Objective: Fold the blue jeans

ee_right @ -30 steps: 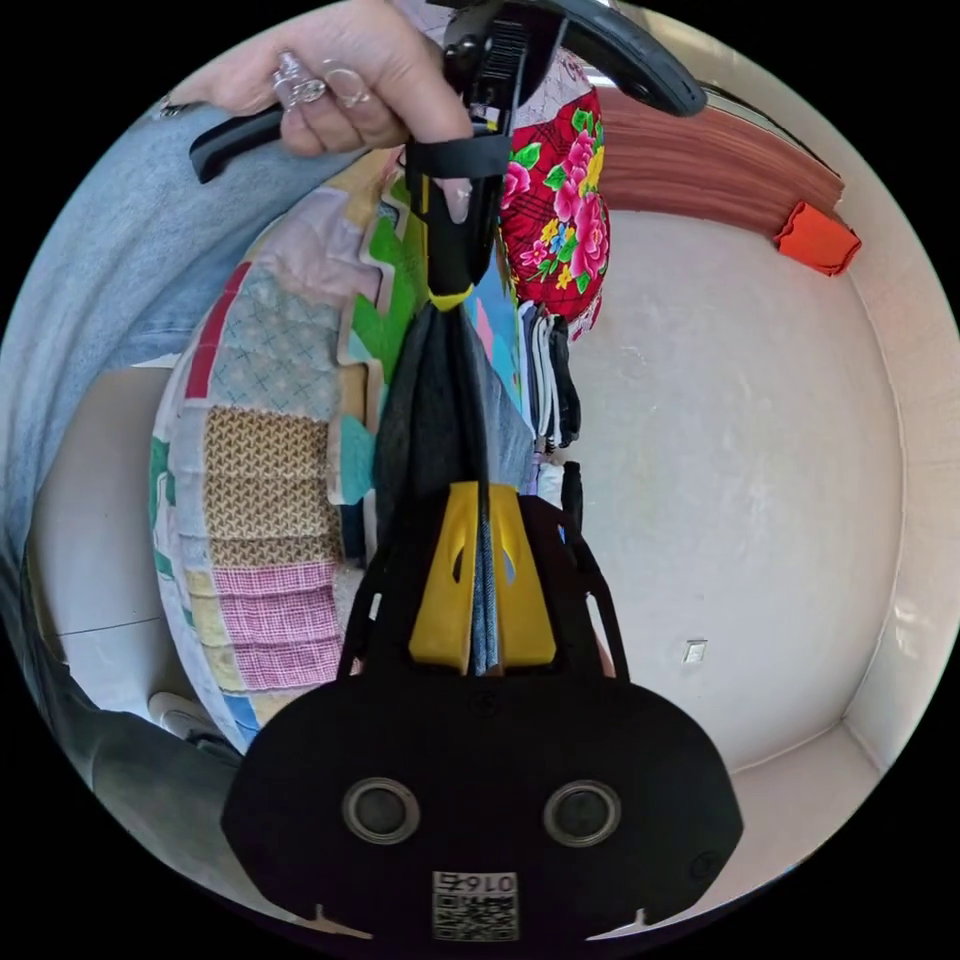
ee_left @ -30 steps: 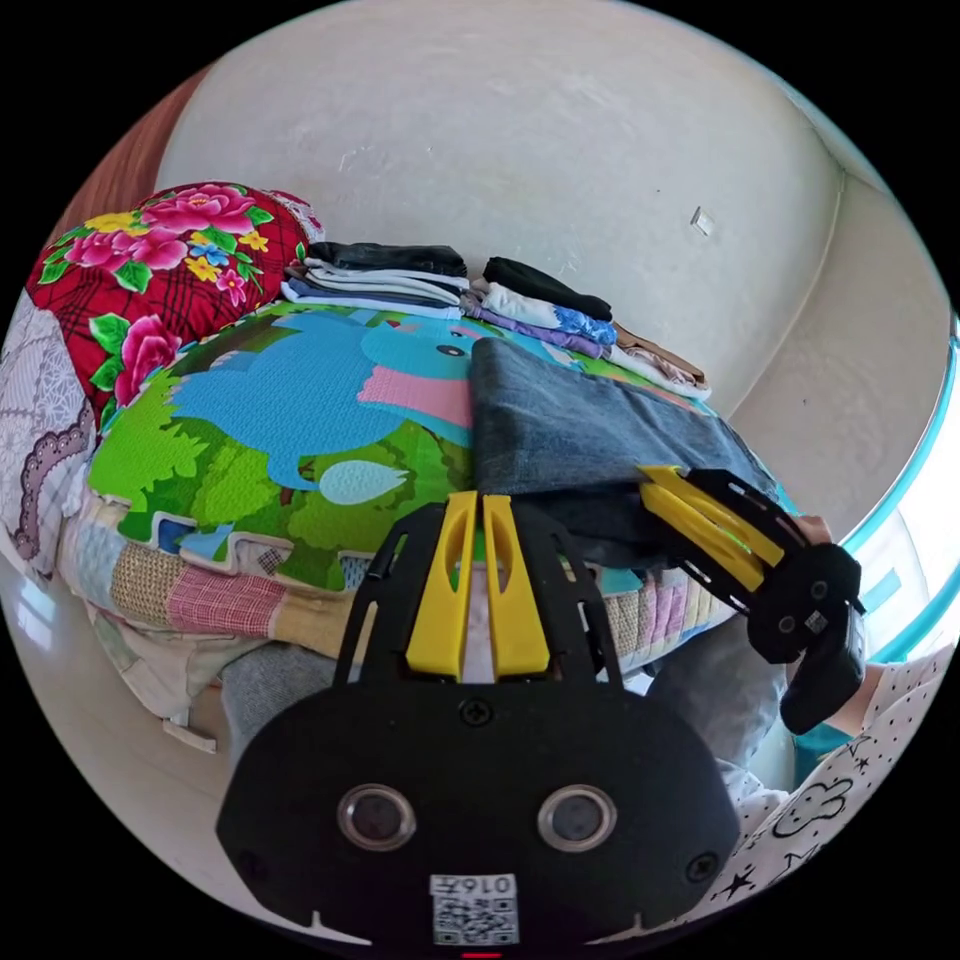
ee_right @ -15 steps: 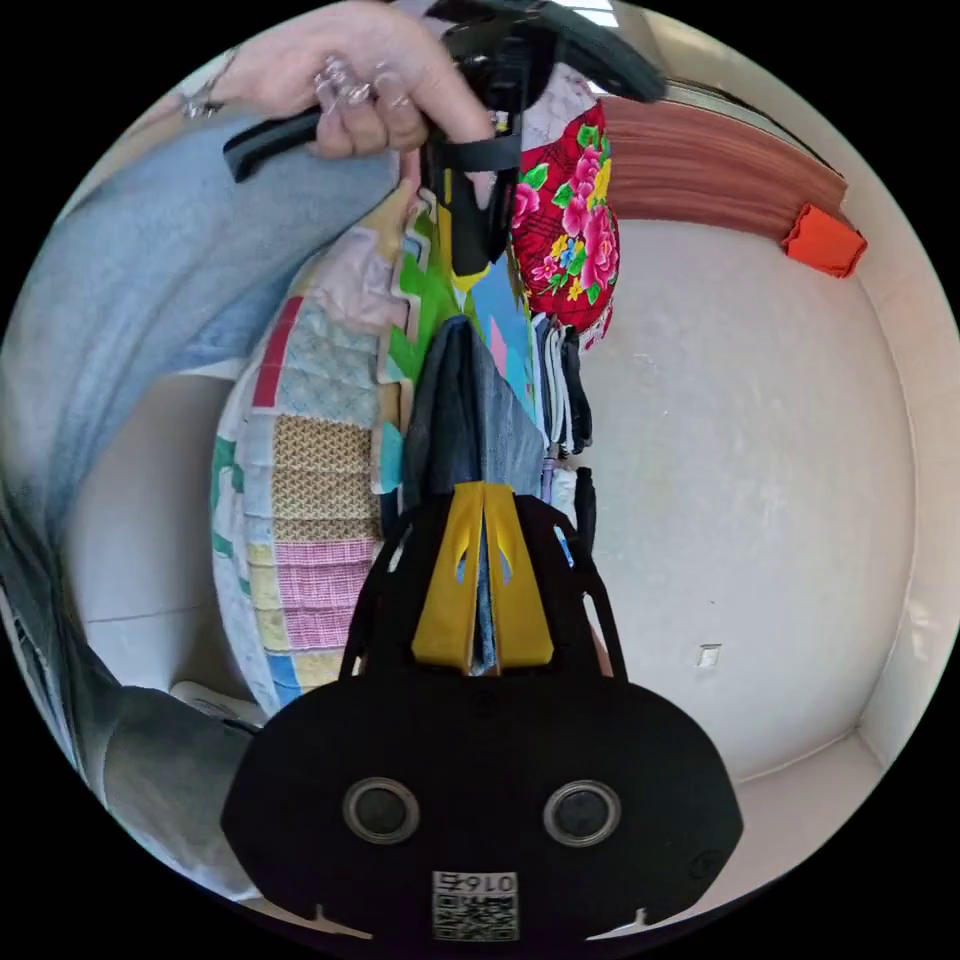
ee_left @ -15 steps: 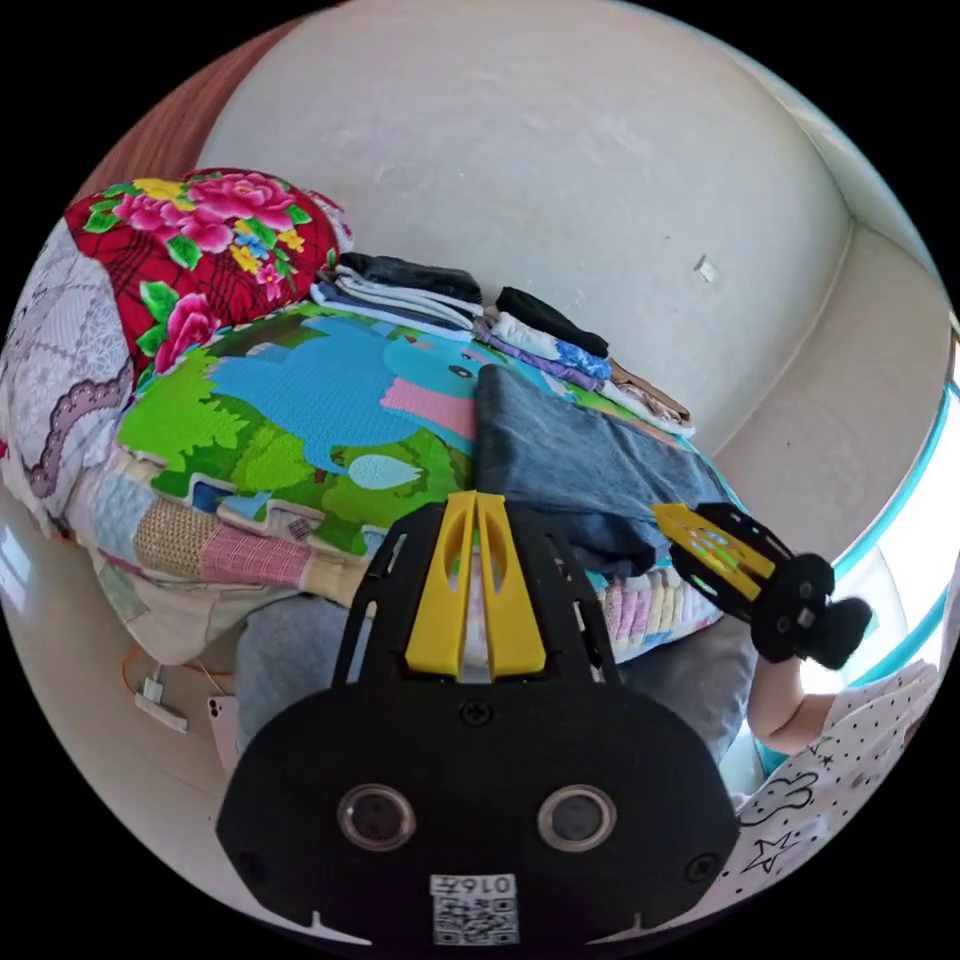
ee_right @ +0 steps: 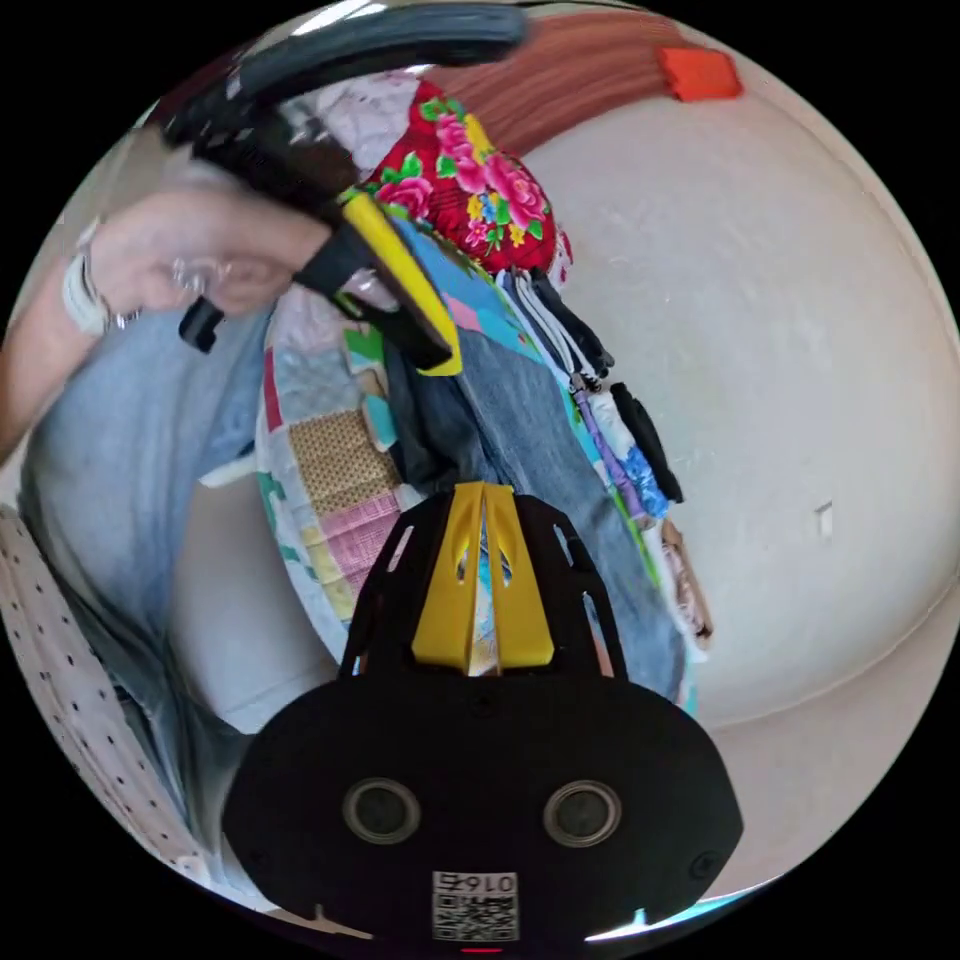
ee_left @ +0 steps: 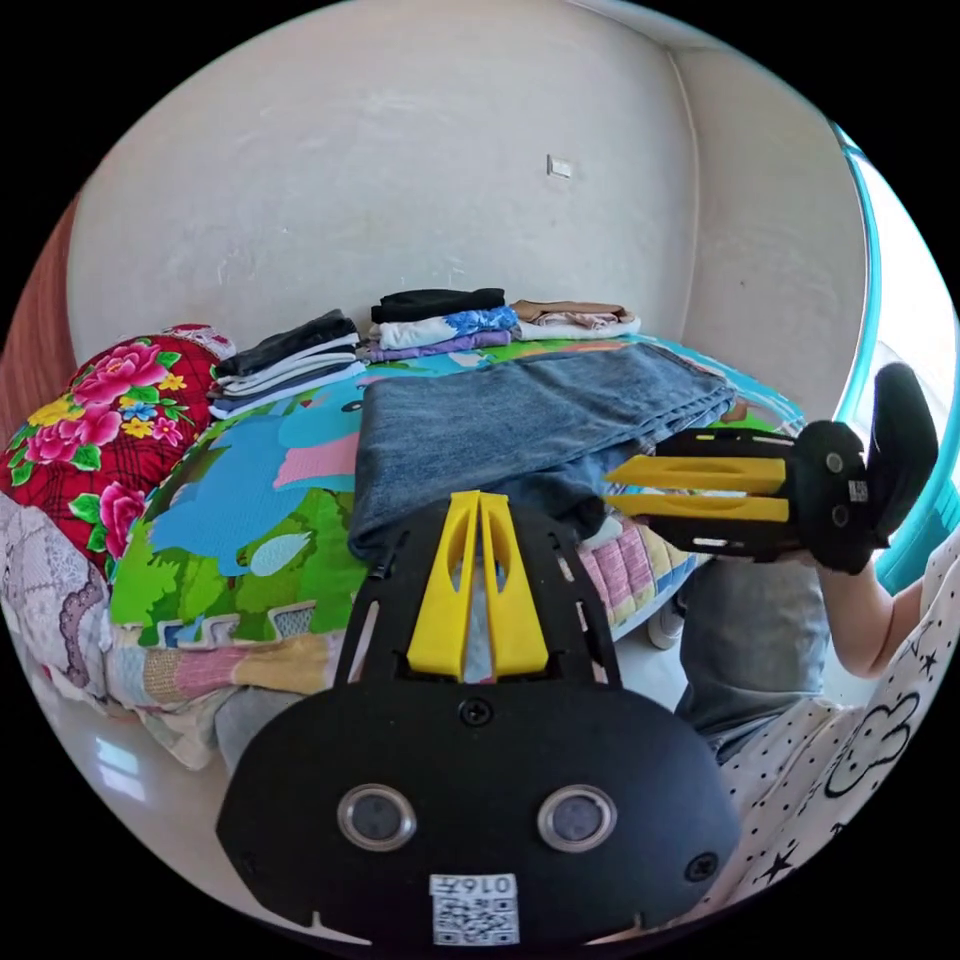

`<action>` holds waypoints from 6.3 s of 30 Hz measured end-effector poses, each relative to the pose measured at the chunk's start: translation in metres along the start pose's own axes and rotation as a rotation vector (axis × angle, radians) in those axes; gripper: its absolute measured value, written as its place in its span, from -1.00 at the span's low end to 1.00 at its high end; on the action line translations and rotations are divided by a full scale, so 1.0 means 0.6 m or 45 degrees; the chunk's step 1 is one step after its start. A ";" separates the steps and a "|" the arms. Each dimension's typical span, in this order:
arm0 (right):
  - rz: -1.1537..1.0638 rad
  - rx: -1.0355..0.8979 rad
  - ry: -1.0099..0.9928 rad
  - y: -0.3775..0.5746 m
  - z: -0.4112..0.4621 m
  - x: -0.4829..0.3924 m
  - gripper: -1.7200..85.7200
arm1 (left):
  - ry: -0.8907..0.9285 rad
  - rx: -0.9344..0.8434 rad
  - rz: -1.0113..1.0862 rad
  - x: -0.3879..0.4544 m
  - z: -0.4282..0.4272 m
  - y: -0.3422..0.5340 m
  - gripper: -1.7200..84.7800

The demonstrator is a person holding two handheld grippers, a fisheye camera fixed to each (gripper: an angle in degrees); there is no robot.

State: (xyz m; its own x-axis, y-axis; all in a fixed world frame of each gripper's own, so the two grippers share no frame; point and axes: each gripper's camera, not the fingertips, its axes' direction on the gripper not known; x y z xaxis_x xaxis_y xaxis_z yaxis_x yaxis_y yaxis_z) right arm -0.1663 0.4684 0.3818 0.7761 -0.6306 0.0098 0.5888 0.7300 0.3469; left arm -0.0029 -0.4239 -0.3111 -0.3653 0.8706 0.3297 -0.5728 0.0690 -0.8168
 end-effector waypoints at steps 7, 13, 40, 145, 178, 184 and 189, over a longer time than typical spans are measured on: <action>0.107 0.001 -0.044 -0.017 -0.016 0.000 -0.81 | -0.076 0.076 -0.039 -0.003 0.005 0.019 -0.98; -0.031 -0.049 0.176 -0.036 -0.014 -0.032 -0.90 | -0.195 0.003 0.088 0.008 0.063 -0.020 -0.98; -0.257 0.041 0.345 0.011 -0.075 -0.090 -0.95 | -0.104 -0.073 0.779 0.251 0.199 0.126 -0.92; 0.384 0.093 -0.316 -0.025 -0.079 0.375 -0.97 | 0.322 -0.029 0.109 0.052 0.168 -0.089 -0.98; 0.936 -0.281 0.258 0.219 0.237 0.811 -0.97 | -0.256 0.189 0.050 -0.069 -0.024 -0.412 -0.98; 0.930 -0.206 0.229 0.188 0.290 0.794 -0.96 | 0.165 -0.283 -0.124 -0.230 0.143 -0.538 -0.98; 0.831 -0.037 0.054 0.127 0.353 0.805 -0.93 | 0.117 -0.445 -0.119 -0.240 0.205 -0.515 -0.98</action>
State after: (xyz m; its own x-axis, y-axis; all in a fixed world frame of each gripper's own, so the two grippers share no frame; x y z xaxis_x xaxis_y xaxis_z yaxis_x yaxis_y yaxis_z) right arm 0.2055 0.1639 0.6115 0.9839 -0.0447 0.1731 -0.0012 0.9665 0.2567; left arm 0.1365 -0.6307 -0.0481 -0.2469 0.8918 0.3792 -0.3096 0.2982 -0.9029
